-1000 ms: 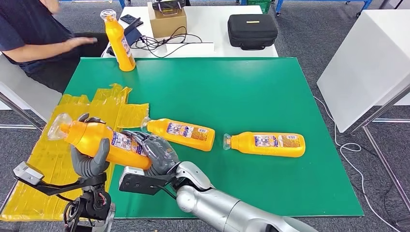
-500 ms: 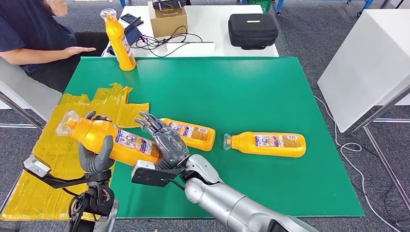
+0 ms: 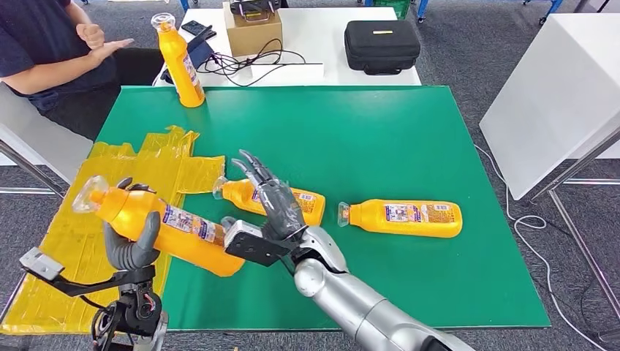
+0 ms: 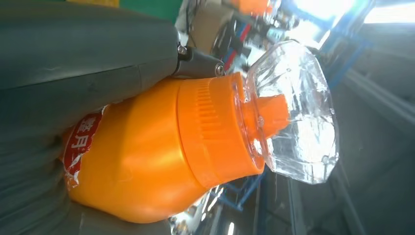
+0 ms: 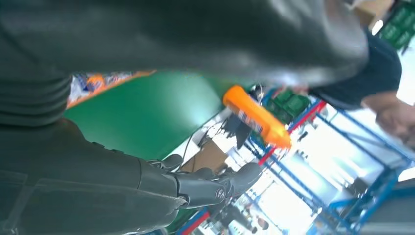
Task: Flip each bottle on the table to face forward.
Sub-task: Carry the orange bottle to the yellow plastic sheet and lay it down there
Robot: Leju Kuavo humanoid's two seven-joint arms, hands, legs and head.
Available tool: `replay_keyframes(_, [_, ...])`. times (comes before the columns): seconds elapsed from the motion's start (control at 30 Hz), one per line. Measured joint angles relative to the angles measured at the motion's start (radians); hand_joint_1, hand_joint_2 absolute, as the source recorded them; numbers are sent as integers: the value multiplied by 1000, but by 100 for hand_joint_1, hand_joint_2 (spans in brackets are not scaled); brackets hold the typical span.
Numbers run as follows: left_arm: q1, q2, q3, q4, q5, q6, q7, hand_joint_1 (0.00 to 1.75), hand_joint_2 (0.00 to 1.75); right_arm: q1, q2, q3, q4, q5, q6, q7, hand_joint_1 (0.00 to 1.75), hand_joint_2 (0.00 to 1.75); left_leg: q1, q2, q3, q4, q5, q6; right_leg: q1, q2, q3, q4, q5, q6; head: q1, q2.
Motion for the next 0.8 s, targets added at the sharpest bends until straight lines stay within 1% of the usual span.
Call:
replay_keyframes(0.13, [39,2,44,-27,-11,1,0,175,175,81,-61,-105,-152,47,37,-3,0,0,0,-1,-1,0,0,0,0,0,-1,0,0,0,0,0])
replay_keyframes(0.23, [38,4,54,-25,-18,-2,-2,175,175,150,-101,-175,-250,66,47,-4,0,0,0,-1,-1,0,0,0,0,-1,-1,-1,0,0,0,0])
replay_keyframes(0.3, [29,8,55,-16,-63,33,-26,175,175,187,-126,-210,-296,67,51,-7,0,0,0,-1,-1,0,0,0,0,-1,-1,-1,0,0,0,0])
replay_keyframes(0.33, [22,10,55,-10,-109,73,-50,175,175,203,-139,-225,-315,64,51,-12,0,0,0,-1,-1,0,0,0,0,-1,-1,-1,0,0,0,0])
replay_keyframes(0.4, [-1,15,56,2,-254,213,-108,175,175,232,-162,-254,-347,55,50,-24,0,0,0,-1,0,0,0,1,0,-1,0,0,0,0,0,0])
replay_keyframes(0.43, [-15,18,57,6,-347,309,-127,175,175,245,-171,-266,-362,52,50,-29,0,0,0,-1,0,0,0,1,0,-1,0,0,0,0,0,0])
replay_keyframes(0.47, [-31,21,56,9,-457,430,-140,175,175,255,-180,-277,-376,51,51,-31,0,0,0,-1,0,0,1,1,0,-1,0,0,1,0,0,0])
replay_keyframes(0.5, [-48,26,53,12,-589,572,-145,175,175,264,-187,-285,-390,50,52,-32,0,0,0,-1,0,1,1,1,0,-1,0,0,1,0,0,0])
replay_keyframes(0.53, [-68,30,50,16,-735,722,-147,175,175,273,-194,-294,-405,49,54,-33,0,0,0,-1,0,1,1,1,0,-1,0,0,1,0,0,0])
replay_keyframes(0.57, [-90,34,50,21,-890,848,-149,175,175,281,-201,-301,-420,47,55,-33,0,0,0,-1,0,1,1,1,0,-1,0,0,1,0,0,0])
replay_keyframes(0.6, [-113,36,54,27,-1032,933,-151,175,175,289,-208,-307,-434,45,57,-32,0,0,0,-2,0,1,1,1,0,-1,0,0,1,0,0,0])
replay_keyframes(0.63, [-134,35,64,32,-1154,969,-152,175,175,295,-214,-311,-447,44,59,-32,0,0,0,-2,0,1,1,1,0,-1,0,0,1,0,0,0])
replay_keyframes(0.7, [-171,33,91,42,-1337,970,-153,175,175,307,-226,-316,-473,41,62,-29,0,0,0,-1,0,1,1,1,0,-1,0,0,1,0,0,0])
replay_keyframes(0.8, [-211,29,131,67,-1496,966,-153,175,175,318,-244,-319,-502,31,66,-21,0,0,0,1,0,1,1,1,0,1,0,0,1,0,0,0])
